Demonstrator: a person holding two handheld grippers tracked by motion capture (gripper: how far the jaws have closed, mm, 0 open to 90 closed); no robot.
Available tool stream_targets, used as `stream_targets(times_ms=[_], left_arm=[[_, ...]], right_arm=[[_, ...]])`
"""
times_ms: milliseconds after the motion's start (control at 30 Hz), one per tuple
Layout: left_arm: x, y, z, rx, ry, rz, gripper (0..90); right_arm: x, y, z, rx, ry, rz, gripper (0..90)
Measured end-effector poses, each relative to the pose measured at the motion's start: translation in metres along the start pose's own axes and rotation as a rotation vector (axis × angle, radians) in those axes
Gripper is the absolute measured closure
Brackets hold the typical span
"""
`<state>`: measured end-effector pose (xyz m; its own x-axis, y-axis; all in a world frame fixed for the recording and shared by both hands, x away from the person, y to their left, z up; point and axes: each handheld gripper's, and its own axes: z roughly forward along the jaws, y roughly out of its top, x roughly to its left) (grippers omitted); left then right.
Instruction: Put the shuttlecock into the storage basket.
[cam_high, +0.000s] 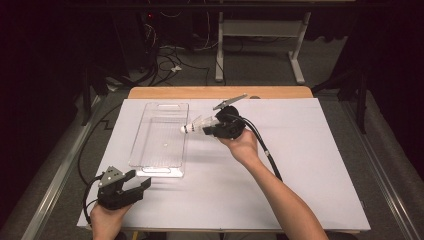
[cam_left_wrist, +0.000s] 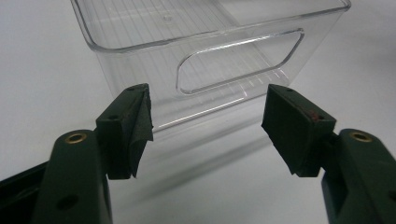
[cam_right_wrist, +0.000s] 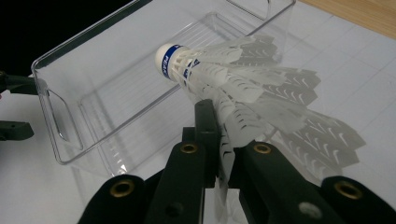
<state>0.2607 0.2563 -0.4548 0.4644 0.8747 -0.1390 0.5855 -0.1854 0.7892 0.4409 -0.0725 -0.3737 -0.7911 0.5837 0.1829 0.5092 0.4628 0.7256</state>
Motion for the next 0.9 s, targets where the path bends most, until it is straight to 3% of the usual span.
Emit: stream_targets(times_ms=[467, 900], left_arm=[[-0.001, 0.000, 0.001, 0.004, -0.009, 0.004, 33.8], [-0.001, 0.000, 0.001, 0.008, -0.012, 0.005, 33.8]], right_arm=[[0.008, 0.017, 0.023, 0.011, 0.024, -0.003, 89.2], [0.012, 0.028, 0.035, 0.015, 0.031, -0.002, 89.2]])
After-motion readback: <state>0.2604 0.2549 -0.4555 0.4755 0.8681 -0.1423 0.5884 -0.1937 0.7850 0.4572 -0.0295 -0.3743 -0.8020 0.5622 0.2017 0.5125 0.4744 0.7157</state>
